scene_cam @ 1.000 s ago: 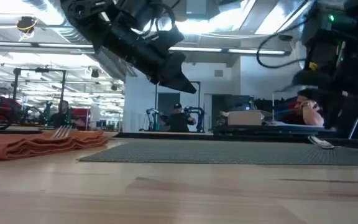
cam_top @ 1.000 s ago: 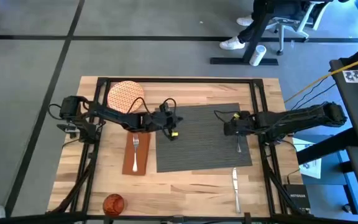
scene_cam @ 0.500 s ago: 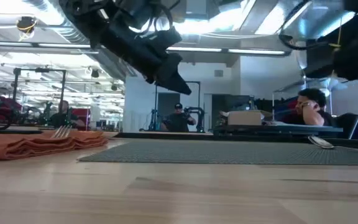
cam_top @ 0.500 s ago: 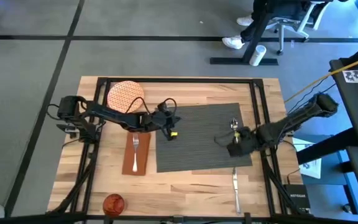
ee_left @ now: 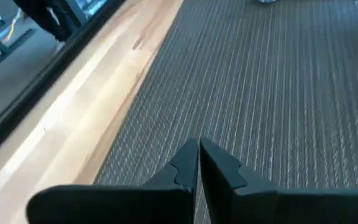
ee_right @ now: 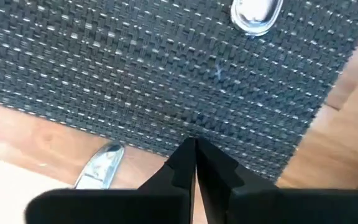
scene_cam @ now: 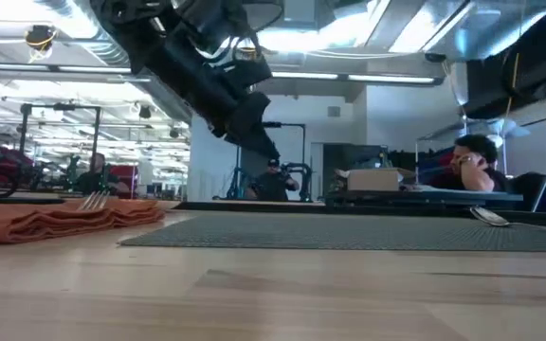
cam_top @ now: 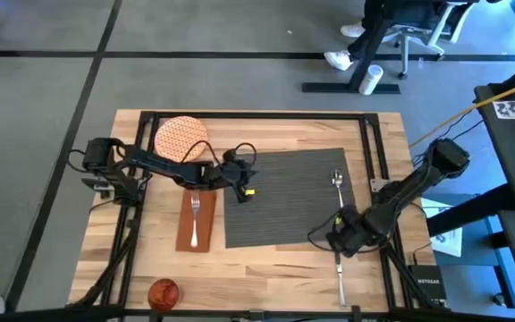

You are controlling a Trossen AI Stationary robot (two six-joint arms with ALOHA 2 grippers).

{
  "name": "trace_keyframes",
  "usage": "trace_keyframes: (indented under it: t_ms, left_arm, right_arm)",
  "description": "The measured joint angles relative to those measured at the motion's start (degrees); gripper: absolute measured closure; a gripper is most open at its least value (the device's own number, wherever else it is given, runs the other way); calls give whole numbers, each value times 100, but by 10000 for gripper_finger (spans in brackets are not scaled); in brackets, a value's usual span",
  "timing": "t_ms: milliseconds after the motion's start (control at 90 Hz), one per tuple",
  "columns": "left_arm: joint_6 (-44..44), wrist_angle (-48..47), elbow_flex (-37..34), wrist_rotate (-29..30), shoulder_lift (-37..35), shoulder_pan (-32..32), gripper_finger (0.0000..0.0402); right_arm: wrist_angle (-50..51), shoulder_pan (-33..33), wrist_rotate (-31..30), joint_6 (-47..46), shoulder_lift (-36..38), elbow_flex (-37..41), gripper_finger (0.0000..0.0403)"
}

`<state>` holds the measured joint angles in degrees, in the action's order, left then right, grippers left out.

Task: Set table place
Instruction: Adjust the gray tablemat and orange table napkin

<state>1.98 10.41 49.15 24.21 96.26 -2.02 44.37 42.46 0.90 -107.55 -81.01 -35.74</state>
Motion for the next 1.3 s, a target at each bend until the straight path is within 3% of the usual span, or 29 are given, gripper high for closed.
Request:
trace_keyframes:
  t_ms: [367, 489, 656, 933, 1011, 1300]
  left_arm:
    - [232, -8, 2, -2, 545, -17, 402]
    - [271, 28, 2, 0, 546, 1, 402]
    - [115, -94, 2, 66, 193, 152, 402]
    - [591, -2568, 4, 203, -884, 594, 402]
    - [898, -3264, 2, 209, -1011, 697, 402]
    - [1572, -4156, 2, 180, -1029, 815, 402]
  right_arm:
    - [-571, 0, -46, 103, -134, 1, 403]
    - [-946, -2, -97, 134, -140, -2, 403]
    - [-680, 4, -318, 187, -162, -150, 403]
    - [-1064, -7, -673, 768, -166, -289, 403]
    - [-1212, -10, -1096, 921, -165, -289, 403]
    - [-1557, -485, -2236, 1629, -166, -293, 403]
